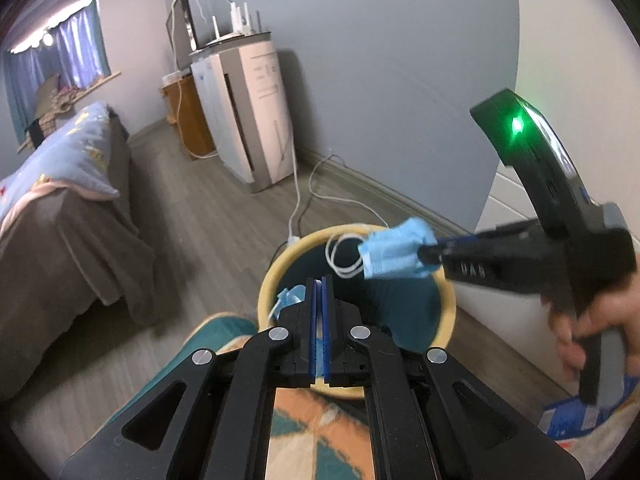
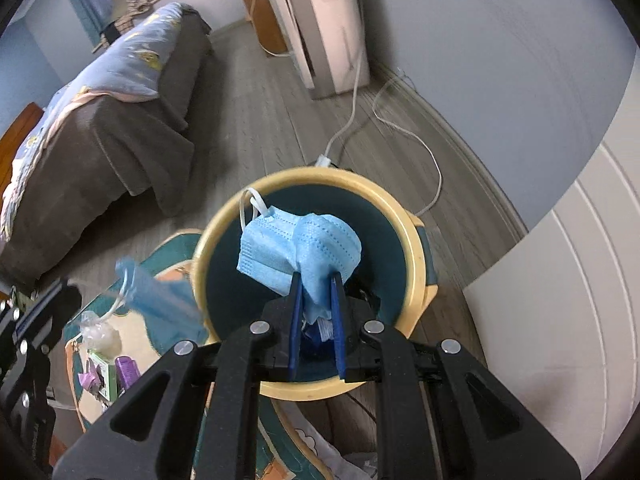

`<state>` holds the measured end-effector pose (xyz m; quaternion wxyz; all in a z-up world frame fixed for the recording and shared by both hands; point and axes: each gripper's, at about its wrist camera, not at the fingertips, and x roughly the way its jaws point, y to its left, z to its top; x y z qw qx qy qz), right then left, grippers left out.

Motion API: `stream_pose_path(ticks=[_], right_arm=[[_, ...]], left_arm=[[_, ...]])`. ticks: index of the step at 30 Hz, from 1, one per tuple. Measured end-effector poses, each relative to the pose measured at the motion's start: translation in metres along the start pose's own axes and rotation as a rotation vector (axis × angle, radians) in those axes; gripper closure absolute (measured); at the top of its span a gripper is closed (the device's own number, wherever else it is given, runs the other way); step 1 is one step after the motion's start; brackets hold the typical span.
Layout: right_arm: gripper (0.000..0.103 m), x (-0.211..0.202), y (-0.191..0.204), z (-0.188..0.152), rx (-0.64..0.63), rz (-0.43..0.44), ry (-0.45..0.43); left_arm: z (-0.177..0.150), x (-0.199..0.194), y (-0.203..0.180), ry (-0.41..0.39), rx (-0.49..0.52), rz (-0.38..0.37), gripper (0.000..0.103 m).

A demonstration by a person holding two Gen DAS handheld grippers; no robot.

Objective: Collect trash
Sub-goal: 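Carry both blue masks over the bin and open both tools, then move both open tools back over the cushion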

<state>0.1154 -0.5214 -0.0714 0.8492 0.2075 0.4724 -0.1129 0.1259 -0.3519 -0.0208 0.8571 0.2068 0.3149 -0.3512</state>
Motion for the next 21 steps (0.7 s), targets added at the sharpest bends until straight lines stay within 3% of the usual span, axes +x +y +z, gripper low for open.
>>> stream_pose_path(ticks=[3,5,7,8,9,11,16,21], right_arm=[[0.084,0.006,-0.002,0.0,0.017,-0.003,0.015],[0.076,0.007,-0.001,0.0,0.015,-0.006,0.017],[0.069,0.007,-0.001,0.002,0.01,-0.007,0.016],[0.067,0.007,0.0,0.002,0.008,-0.007,0.014],[0.061,0.007,-0.001,0.002,0.008,-0.007,0.013],[0.043,0.006,-0.001,0.002,0.009,-0.008,0.01],[0.014,0.0,0.005,0.004,-0.005,0.001,-0.014],[0.006,-0.007,0.018,0.006,-0.033,0.004,-0.035]], left_arm=[[0.005,0.011,0.0,-0.003,-0.015,-0.003,0.098],[0.007,0.017,0.002,0.007,-0.027,0.011,0.088],[0.006,0.018,0.005,0.002,-0.042,0.012,0.061],[0.005,0.017,0.007,-0.005,-0.047,0.019,0.054],[0.005,0.016,0.009,-0.01,-0.048,0.026,0.048],[0.001,0.014,0.014,-0.014,-0.059,0.032,0.045],[-0.009,0.002,0.029,-0.04,-0.105,0.052,0.013],[-0.02,-0.015,0.043,-0.042,-0.162,0.097,0.007]])
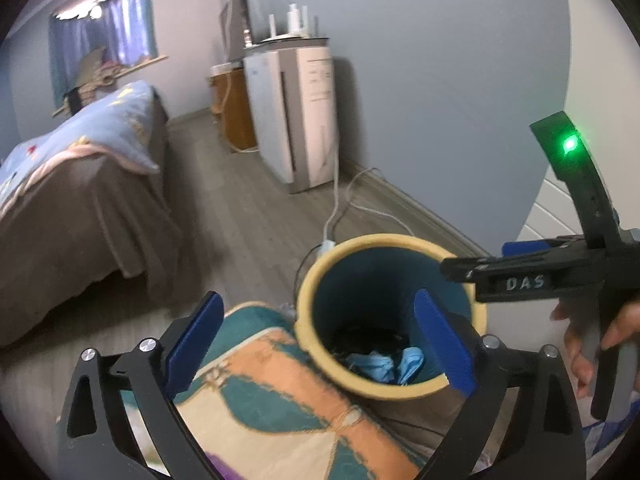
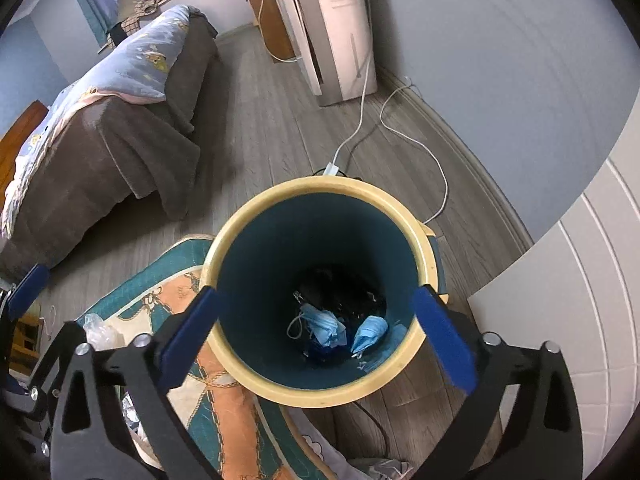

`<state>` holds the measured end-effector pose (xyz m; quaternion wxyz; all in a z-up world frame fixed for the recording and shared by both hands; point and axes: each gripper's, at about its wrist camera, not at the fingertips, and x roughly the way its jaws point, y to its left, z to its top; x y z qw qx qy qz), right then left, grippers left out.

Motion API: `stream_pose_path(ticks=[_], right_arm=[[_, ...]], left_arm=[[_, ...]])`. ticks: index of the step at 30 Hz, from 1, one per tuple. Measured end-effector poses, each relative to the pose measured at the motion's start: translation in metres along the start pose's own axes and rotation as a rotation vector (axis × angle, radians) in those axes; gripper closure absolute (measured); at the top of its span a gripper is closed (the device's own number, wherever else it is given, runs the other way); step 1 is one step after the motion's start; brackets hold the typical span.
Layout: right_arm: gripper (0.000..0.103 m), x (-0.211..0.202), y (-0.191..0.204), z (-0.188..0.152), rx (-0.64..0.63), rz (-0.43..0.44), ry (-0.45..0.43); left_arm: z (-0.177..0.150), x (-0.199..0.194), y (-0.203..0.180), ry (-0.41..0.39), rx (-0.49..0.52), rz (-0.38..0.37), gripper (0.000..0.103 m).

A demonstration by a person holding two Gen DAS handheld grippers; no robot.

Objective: Collect trash
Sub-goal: 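Move both open tools back over the cushion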

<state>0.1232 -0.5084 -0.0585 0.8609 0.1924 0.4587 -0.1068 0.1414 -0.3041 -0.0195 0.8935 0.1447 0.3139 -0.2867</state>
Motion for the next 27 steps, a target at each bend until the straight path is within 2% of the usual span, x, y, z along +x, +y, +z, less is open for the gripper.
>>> stream_pose_path(ticks=[9,19,27], right_arm=[[0.006,-0.015,0.03,0.003,-0.081,-0.01,-0.04],[0.006,-0.027,0.068,-0.006,-0.186,-0.028,-0.065],[0.006,-0.051,0.124,-0.032,-0.313,0.036,-0.108]], left_arm=[[-0.019,-0.04,0.042,-0.01,-0.064,0.066,0.006],[-0.057,-0.098,0.099,-0.011,-0.181,0.154,0.005],[-0.099,-0.148,0.122,-0.009,-0.272,0.225,0.005]])
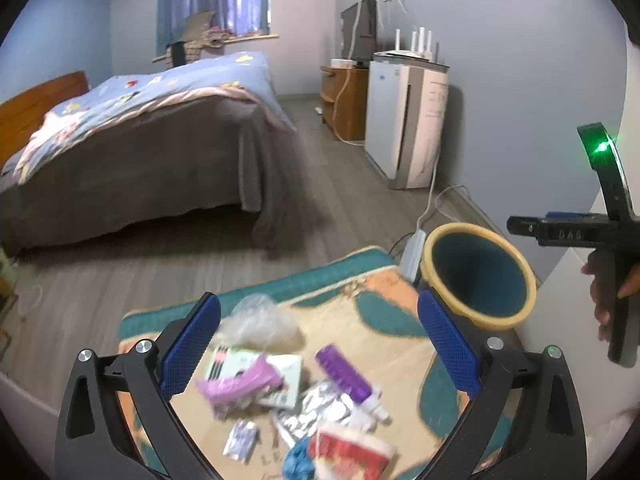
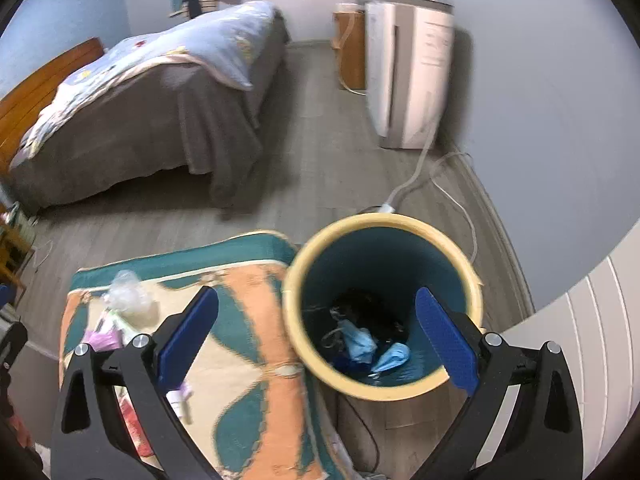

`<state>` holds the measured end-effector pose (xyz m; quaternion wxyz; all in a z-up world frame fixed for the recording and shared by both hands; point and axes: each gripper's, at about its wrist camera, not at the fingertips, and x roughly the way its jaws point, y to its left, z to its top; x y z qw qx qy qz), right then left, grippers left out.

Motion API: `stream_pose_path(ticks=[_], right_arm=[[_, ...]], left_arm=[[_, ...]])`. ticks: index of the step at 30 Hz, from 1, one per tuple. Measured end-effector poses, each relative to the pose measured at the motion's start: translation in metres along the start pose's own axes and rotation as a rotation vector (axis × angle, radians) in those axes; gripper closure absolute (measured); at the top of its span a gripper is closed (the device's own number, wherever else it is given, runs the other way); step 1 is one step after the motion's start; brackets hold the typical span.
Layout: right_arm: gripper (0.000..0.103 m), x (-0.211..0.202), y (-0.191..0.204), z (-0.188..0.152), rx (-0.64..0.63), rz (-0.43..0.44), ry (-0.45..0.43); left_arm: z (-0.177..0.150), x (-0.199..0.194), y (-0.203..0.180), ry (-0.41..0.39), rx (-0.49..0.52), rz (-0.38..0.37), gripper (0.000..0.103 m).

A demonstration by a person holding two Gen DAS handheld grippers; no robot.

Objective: Collect trash
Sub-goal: 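Move both open tools back over the cushion, then grasp the red floral cup with the right tool while the left tool grasps white tissue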

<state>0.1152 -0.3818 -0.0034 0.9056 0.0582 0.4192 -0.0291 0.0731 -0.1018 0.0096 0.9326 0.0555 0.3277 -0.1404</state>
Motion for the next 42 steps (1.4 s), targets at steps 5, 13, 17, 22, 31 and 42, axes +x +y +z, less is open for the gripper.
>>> stream_pose_path(ticks=[5,13,17,22,31,42], right_arm=[[0.006,-0.008,0.037,-0.01,-0.052,0.024,-0.008],[0.006,-0.02,0.082,-0.03,-0.061,0.056,-0.021],[0.006,-0.021,0.098,-0.044,-0.06,0.068,-0.006],[0.006,-0.006,0.118,-0.069,-0.092,0.055,0.073],[0.006,0.021,0.156,-0.121,-0.156,0.046,0.218],[0.013,0.033,0.221,-0.19,-0.323,0.122,0.343]], left_arm=[[-0.027,-0.025,0.014,0.006,-0.023,0.054,0.005],[-0.056,-0.056,0.033,0.0,-0.008,0.12,0.005],[-0.069,-0.065,0.048,0.003,-0.044,0.126,0.005],[-0.092,-0.059,0.064,0.043,-0.063,0.138,0.005],[-0.141,-0.027,0.1,0.21,-0.175,0.149,0.005],[-0.182,-0.008,0.132,0.353,-0.245,0.209,0.005]])
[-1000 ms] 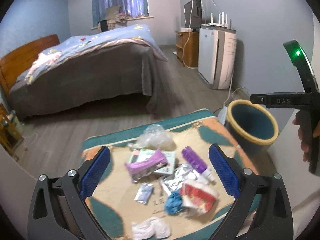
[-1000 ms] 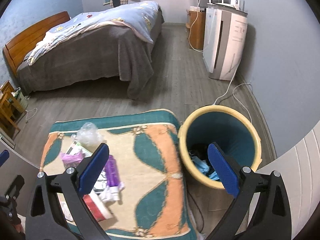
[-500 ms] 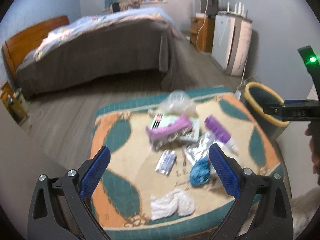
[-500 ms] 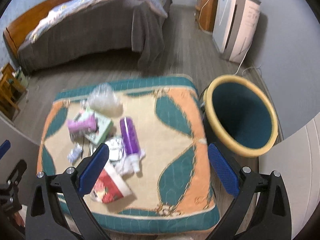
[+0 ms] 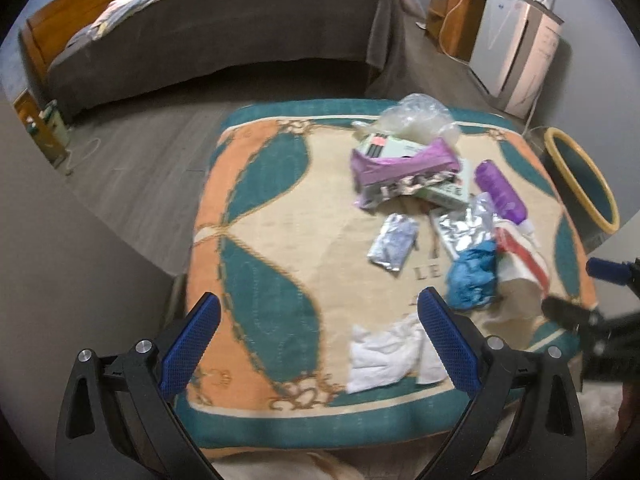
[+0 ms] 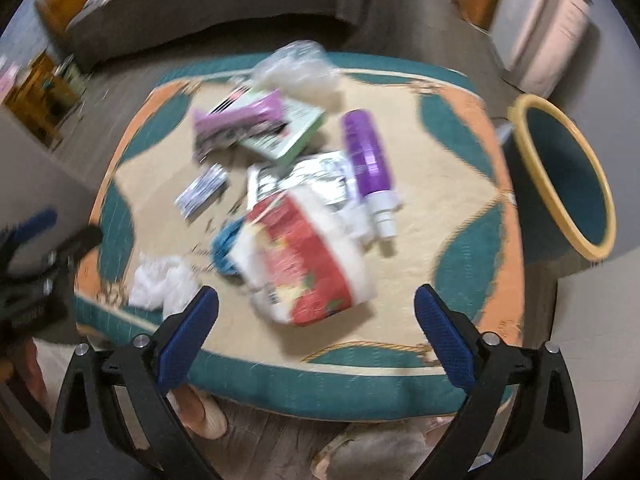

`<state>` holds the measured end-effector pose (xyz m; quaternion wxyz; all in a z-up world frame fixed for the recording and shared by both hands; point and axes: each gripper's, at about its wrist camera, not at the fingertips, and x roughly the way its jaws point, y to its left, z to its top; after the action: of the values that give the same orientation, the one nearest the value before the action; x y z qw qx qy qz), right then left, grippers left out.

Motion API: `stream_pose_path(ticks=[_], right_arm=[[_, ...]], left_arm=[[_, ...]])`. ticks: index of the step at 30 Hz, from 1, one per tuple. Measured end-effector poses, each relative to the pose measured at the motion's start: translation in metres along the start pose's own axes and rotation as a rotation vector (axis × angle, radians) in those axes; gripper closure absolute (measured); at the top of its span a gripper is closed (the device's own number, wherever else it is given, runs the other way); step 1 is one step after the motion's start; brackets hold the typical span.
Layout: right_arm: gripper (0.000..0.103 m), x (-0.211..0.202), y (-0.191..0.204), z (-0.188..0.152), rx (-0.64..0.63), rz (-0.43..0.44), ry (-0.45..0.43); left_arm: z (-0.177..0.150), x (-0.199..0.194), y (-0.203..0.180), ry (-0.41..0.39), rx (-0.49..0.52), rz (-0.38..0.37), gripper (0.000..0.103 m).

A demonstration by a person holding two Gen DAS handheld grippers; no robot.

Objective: Collect trash
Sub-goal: 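Grasp the red floral cup with the right tool while the left tool grasps white tissue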

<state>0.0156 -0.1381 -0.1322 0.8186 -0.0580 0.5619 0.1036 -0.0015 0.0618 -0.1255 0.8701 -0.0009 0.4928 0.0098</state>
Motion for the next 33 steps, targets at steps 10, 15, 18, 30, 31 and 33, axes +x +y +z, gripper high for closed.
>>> stream_pose_path(ticks=[10,15,18,30,31,33], right_arm=[[0.091,0.015,-0.002,0.009,0.006,0.001,0.02],[0.092,0.009,-0.008,0.014,0.018,0.014,-0.006],[0.092,0.004,-0.011,0.015,0.018,0.008,-0.02],[0.092,-0.022,-0.02,0.026,0.058,0.062,-0.094],[0.092,-0.023,-0.021,0.027,0.062,0.066,-0.098],[0.092,-0.026,-0.022,0.028,0.067,0.067,-0.105]], left_arm=[[-0.009,0.013,-0.011,0.054,0.025,-0.051,0.005],[-0.023,0.033,-0.045,0.142,0.135,-0.104,0.006],[-0.029,0.043,-0.055,0.184,0.176,-0.111,0.006],[-0.029,0.057,-0.051,0.242,0.15,-0.126,0.04],[-0.03,0.057,-0.052,0.246,0.156,-0.132,0.047],[-0.03,0.056,-0.053,0.241,0.171,-0.134,0.064]])
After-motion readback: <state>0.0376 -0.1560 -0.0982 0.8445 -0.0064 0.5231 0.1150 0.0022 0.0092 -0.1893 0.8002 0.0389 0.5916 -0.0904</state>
